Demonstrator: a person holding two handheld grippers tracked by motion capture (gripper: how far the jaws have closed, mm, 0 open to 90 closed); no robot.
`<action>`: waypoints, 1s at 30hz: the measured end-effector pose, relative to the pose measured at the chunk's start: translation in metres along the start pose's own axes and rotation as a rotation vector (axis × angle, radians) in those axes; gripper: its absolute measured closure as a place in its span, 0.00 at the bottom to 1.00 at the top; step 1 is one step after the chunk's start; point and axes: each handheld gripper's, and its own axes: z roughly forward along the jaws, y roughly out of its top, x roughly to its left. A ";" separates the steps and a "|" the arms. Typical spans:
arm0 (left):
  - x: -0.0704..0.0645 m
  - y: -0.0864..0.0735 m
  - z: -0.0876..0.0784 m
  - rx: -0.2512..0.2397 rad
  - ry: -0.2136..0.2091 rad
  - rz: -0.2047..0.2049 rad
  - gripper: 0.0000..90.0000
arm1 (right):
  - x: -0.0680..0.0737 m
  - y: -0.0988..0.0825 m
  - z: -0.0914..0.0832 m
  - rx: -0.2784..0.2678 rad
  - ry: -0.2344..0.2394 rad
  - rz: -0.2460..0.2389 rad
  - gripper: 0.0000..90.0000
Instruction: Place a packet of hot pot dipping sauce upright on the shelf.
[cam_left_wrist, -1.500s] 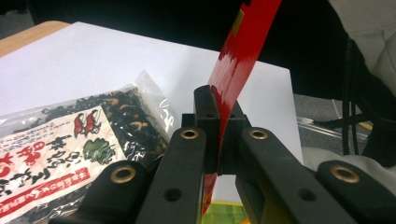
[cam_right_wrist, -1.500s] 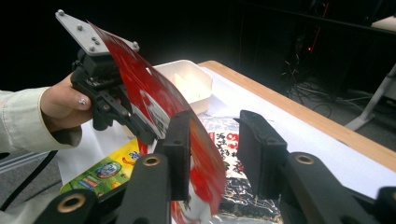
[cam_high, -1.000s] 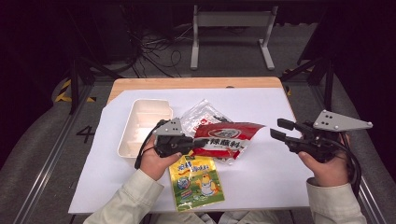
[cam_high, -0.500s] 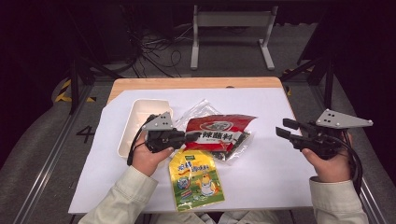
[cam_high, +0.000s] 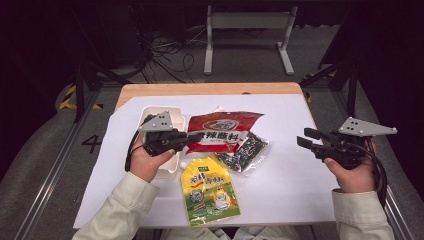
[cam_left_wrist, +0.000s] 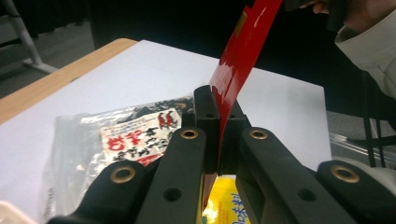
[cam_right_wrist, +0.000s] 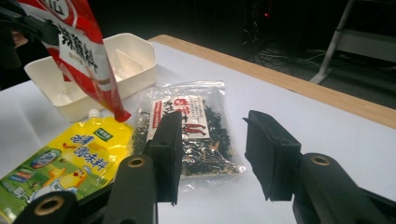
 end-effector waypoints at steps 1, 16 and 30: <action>0.002 0.000 -0.002 -0.004 0.006 0.008 1.00 | 0.000 0.000 0.000 0.000 0.004 0.004 0.62; 0.033 -0.001 -0.032 -0.029 0.077 0.012 1.00 | 0.002 -0.003 0.004 0.009 0.008 -0.006 0.60; 0.062 -0.004 -0.057 -0.024 0.160 0.002 1.00 | 0.001 -0.009 -0.003 0.013 0.005 0.006 0.61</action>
